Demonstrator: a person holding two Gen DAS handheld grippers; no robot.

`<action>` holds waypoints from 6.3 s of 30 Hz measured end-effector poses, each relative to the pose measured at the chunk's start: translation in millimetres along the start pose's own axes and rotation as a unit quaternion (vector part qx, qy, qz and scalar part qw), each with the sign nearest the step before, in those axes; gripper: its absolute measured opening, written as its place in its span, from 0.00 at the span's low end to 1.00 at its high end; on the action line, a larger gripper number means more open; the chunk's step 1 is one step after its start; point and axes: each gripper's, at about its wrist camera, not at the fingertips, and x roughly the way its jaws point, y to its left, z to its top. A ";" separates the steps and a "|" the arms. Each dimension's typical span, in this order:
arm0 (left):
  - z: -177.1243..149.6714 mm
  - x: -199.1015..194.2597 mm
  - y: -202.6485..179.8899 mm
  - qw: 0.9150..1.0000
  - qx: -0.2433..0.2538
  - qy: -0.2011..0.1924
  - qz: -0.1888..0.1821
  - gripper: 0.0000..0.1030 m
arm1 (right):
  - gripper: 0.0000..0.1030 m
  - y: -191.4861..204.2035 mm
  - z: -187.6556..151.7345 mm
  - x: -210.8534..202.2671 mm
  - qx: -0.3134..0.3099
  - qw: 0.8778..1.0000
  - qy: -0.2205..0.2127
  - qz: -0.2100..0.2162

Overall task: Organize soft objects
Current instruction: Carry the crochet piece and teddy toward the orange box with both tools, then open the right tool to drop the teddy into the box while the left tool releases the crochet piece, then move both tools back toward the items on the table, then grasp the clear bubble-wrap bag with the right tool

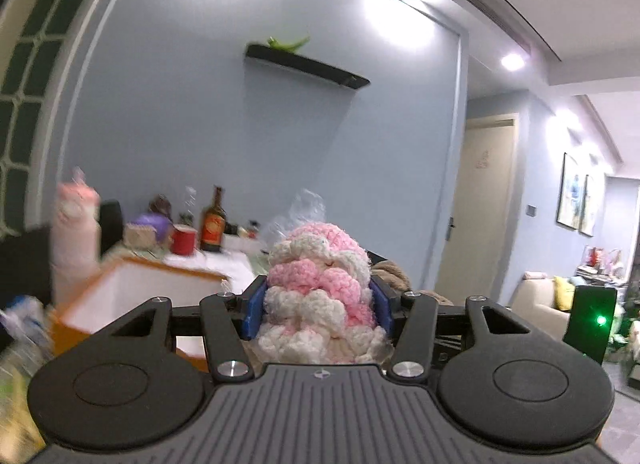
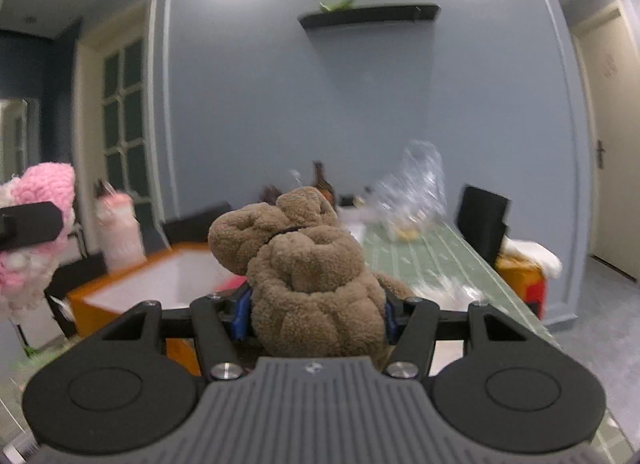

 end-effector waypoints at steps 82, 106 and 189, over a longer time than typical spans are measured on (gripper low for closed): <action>-3.2 192.2 102.9 0.933 0.094 0.222 0.268 0.61 | 0.95 62.6 -9.4 222.5 -0.018 0.996 0.091 -0.016; 19.8 124.5 76.2 0.955 0.079 0.132 0.252 0.98 | 0.95 68.5 -3.4 210.8 -0.035 0.996 0.081 -0.016; -158.7 204.5 -68.2 0.967 -0.077 0.223 0.099 0.85 | 0.02 -230.1 -61.0 148.5 0.384 0.900 0.202 -0.026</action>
